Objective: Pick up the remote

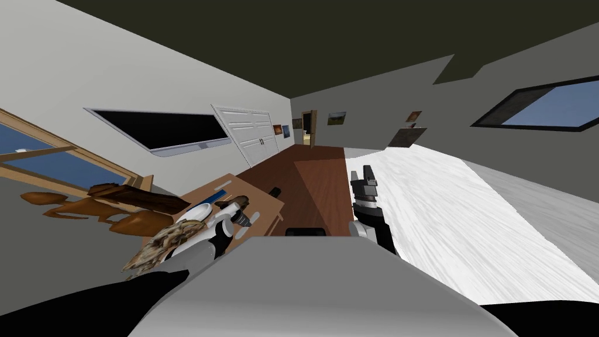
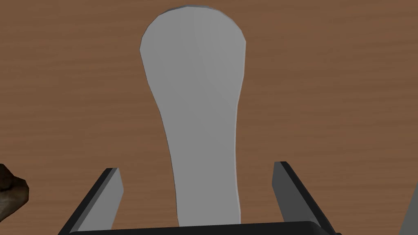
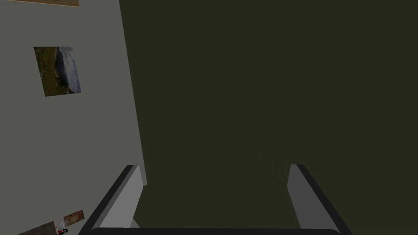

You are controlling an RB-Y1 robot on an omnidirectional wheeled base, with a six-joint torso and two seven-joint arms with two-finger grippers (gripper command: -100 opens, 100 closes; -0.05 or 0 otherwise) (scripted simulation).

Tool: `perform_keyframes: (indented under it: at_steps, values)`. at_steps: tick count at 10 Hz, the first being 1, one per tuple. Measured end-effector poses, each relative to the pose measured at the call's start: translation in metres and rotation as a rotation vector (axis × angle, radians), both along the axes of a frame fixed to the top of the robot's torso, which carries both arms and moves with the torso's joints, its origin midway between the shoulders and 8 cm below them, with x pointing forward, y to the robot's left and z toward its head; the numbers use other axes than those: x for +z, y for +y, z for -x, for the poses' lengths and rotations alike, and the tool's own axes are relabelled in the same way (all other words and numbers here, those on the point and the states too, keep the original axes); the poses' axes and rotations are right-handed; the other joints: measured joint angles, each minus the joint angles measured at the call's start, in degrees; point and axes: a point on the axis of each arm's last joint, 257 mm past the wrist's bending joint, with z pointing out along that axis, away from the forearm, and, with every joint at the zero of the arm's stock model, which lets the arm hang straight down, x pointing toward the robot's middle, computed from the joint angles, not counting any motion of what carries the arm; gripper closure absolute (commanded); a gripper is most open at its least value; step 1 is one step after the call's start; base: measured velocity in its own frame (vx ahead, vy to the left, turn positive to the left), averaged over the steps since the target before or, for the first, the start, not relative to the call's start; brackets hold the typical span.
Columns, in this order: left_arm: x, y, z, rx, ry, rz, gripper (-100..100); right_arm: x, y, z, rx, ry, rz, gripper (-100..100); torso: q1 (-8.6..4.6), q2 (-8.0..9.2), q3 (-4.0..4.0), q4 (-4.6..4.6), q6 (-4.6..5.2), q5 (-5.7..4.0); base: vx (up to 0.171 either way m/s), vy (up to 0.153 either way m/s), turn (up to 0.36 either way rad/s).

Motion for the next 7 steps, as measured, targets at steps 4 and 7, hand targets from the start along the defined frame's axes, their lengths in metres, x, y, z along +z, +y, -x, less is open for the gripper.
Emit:
perform_keyframes:
  at_steps: [4,7]
  values:
    - [-0.011,-0.008,0.017,0.019,0.033,0.025,-100,0.000,0.000,0.000,0.000,0.000,0.000,0,-0.12,0.15,0.08,0.03,-0.01,-0.03,0.023,0.021,0.001]
    - [-0.029,-0.023,0.023,0.009,0.034,0.027,-100,0.000,0.000,0.000,0.000,0.000,0.000,0,0.05,0.02,0.01,0.00,-0.02,0.01,0.038,0.042,0.022]
